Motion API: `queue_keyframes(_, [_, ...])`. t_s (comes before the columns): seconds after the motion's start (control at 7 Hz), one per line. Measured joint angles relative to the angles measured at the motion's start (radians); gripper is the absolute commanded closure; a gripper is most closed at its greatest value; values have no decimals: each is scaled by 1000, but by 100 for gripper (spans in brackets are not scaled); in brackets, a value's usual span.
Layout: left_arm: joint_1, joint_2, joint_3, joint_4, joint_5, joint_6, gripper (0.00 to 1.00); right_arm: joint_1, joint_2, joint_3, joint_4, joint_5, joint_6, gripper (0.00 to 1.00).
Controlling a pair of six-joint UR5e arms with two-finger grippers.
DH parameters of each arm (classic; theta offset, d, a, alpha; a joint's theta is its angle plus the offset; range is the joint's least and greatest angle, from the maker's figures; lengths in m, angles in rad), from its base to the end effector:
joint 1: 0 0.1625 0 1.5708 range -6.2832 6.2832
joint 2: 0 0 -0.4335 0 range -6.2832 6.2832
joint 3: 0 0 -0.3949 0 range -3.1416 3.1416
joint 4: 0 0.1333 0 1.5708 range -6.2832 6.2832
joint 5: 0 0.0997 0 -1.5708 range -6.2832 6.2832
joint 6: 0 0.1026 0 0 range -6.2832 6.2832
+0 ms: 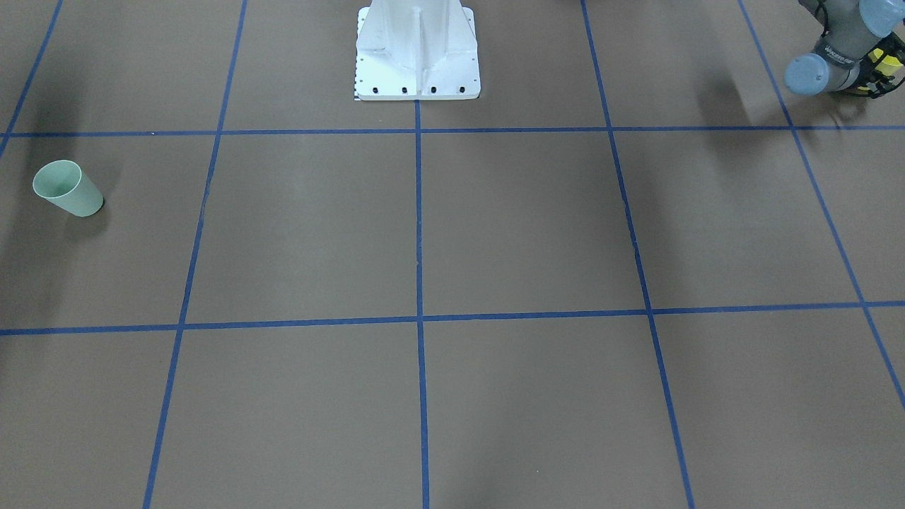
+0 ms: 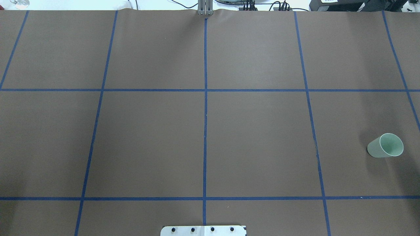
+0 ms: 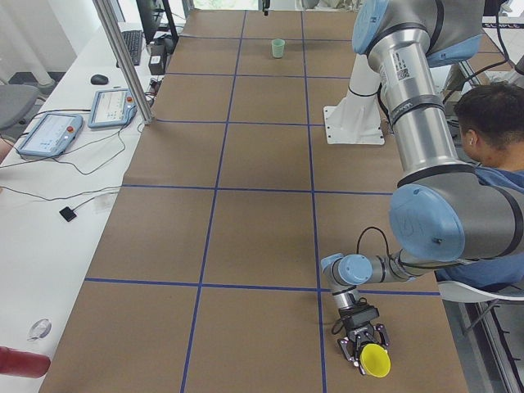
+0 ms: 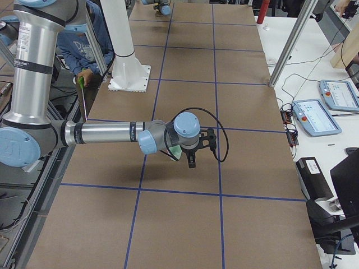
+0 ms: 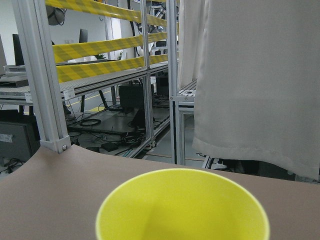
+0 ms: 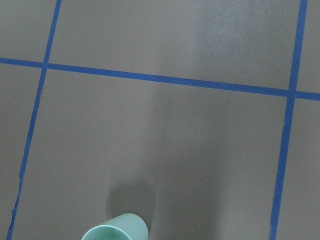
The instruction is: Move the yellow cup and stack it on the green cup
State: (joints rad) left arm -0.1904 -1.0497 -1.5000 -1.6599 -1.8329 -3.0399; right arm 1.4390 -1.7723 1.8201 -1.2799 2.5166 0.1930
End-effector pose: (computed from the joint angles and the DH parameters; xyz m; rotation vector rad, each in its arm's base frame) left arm 0.1286 -0.1335 0.8937 0.1046 -0.6276 -1.6766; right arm -0.0058 -0.4246 0.5919 0.1573 -0.9741 -0.1040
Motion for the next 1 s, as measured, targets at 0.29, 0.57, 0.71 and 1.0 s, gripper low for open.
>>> queue_keyframes(0.29, [20, 51, 1, -40, 1, 18, 57, 0, -9, 10, 1, 8, -1, 0])
queue_keyframes(0.57, [24, 170, -11, -138, 46, 100, 57, -6, -41, 17, 36, 28, -2, 0])
queue_keyframes(0.71, [23, 203, -28, -157, 113, 163, 57, -9, -66, 16, 97, 31, -2, 0])
queue_keyframes(1.0, [-5, 221, -37, -190, 311, 346, 56, -10, -99, 7, 195, 33, 4, 0])
